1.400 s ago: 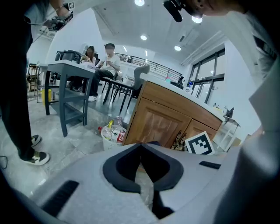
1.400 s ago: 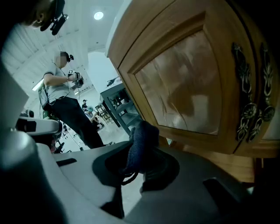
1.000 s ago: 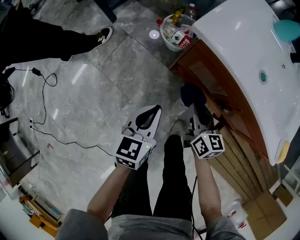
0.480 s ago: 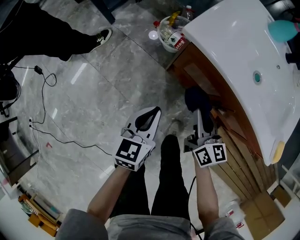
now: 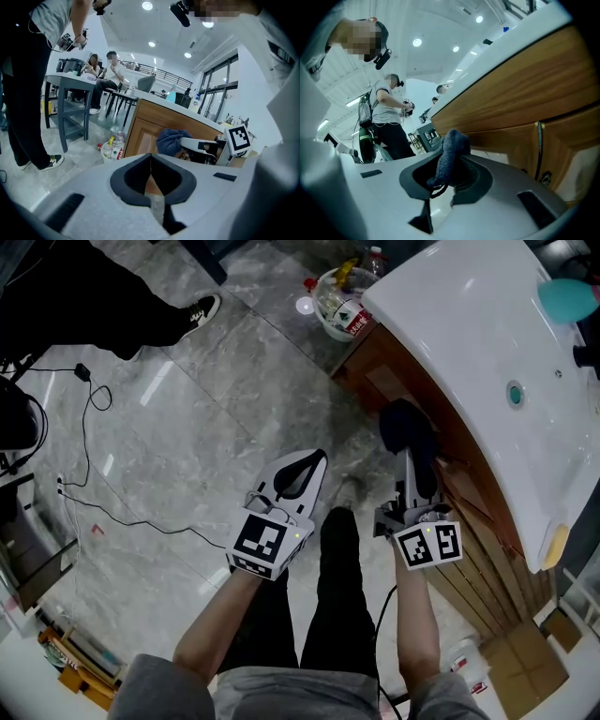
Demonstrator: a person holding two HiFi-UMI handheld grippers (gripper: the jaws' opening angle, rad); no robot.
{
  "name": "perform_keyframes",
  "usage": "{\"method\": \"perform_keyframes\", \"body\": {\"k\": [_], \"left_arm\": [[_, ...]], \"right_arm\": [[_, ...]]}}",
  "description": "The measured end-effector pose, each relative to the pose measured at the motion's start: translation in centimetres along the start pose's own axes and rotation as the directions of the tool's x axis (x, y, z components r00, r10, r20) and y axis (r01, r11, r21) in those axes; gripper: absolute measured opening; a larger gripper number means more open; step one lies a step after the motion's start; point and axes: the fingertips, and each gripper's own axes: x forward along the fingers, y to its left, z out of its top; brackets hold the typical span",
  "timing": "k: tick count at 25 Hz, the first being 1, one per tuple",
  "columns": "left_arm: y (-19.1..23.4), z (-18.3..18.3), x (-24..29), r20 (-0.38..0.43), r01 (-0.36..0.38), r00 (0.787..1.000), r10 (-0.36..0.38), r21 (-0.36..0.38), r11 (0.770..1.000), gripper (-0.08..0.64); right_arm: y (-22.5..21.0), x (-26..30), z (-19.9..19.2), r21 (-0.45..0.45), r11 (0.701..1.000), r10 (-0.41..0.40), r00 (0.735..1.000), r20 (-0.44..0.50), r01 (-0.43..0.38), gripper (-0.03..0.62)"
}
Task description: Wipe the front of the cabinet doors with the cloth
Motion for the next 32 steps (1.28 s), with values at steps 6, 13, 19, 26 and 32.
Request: {"method": "perform_keyframes", "body": {"k": [6, 13, 19, 26, 32], "left_arm": [[-0.1, 0.6, 1.2, 0.011, 0.015, 1.0, -0.015, 0.002, 1.0, 0.011], [-0.6, 0.6, 2.6, -0.003, 0.046, 0.999, -0.046, 0.009, 0.999, 0.011], [-0.4, 0.8, 3.1, -0.012, 0.058, 0.998, -0.057, 0.017, 0.998, 0.009], [0.1, 0.3, 3.5, -0.021, 0.058, 0.998, -0.057, 0.009, 0.998, 0.011], [0.3, -0.6, 4.0, -0.038, 0.066, 0.997, -0.066, -0.003, 0.998, 0.009]], "right_arm": [[-1.0, 1.3, 0.5, 0.001, 1.0, -0.018, 1.0, 0.003, 0.018, 0.057], [-2.5, 2.9, 0.3, 0.029, 0.996, -0.084, 0.996, -0.011, 0.085, 0.057], [-2.8, 3.3, 0.4, 0.078, 0.992, -0.101, 0.995, 0.004, 0.1, 0.057], [-3.3, 3.8, -0.2, 0.109, 0.987, -0.117, 0.993, 0.0, 0.116, 0.057], [-4.6, 4.7, -1.6, 0.137, 0.979, -0.147, 0.989, -0.023, 0.149, 0.057]]}}
